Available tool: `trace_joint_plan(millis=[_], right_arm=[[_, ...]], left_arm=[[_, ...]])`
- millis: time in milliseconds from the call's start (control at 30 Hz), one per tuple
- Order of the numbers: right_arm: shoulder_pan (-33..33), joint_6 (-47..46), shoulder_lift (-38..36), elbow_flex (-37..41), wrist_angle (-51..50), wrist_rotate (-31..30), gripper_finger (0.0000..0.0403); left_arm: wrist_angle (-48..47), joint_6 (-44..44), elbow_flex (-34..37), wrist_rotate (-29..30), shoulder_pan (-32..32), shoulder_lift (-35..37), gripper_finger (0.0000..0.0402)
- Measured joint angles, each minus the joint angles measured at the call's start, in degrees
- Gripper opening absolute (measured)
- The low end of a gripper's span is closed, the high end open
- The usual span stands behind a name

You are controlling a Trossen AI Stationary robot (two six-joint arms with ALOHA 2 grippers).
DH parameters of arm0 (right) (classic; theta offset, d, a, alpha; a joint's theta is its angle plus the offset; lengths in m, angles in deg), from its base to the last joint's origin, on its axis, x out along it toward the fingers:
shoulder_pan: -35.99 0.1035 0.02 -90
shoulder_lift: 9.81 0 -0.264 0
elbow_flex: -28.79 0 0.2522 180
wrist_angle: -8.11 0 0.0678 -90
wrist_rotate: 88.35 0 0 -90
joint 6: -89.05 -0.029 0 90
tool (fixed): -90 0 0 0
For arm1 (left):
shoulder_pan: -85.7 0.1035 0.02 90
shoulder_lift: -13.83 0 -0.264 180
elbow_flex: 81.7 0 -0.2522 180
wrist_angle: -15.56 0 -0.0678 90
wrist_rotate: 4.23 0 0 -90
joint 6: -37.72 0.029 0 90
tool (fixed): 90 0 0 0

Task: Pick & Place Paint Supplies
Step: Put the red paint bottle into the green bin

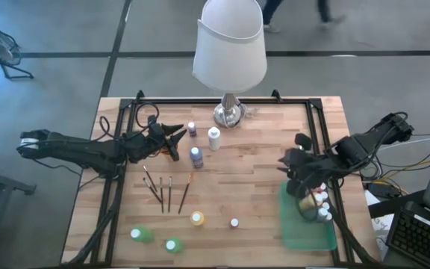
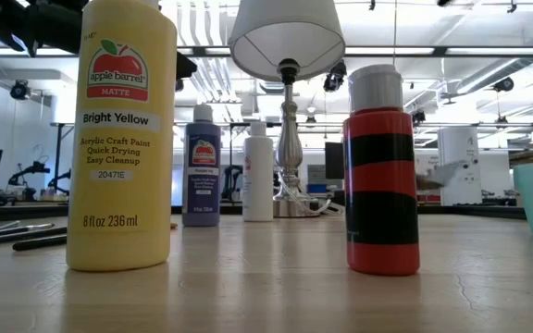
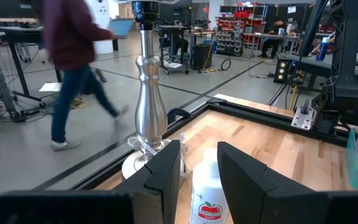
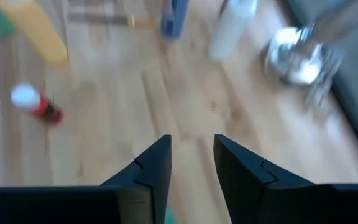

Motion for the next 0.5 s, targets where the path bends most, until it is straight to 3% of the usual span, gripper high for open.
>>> trace_joint_plan(millis=[133,300,400,500], right_arm=[[-0.1,8.2,0.2,0.9,13.5,-2.5,0.0095],[-1.0,19.8,4.9,0.8,27.9,12.1,0.0077],[-1.2,20.9,9.8,-2.9,27.1,16.3,0.0066],[-1.5,20.9,15.9,-9.3,19.5,16.6,0.0059]], left_arm=[[0.0,0.0,0.0,0.0,0.0,0.0,0.0113],[0.0,-0.9,0.0,0.0,0.0,0.0,0.0113],[0.0,-1.7,0.0,-0.2,0.0,0.0,0.0113],[-0.1,-1.8,0.0,-0.9,0.0,0.0,0.0113]])
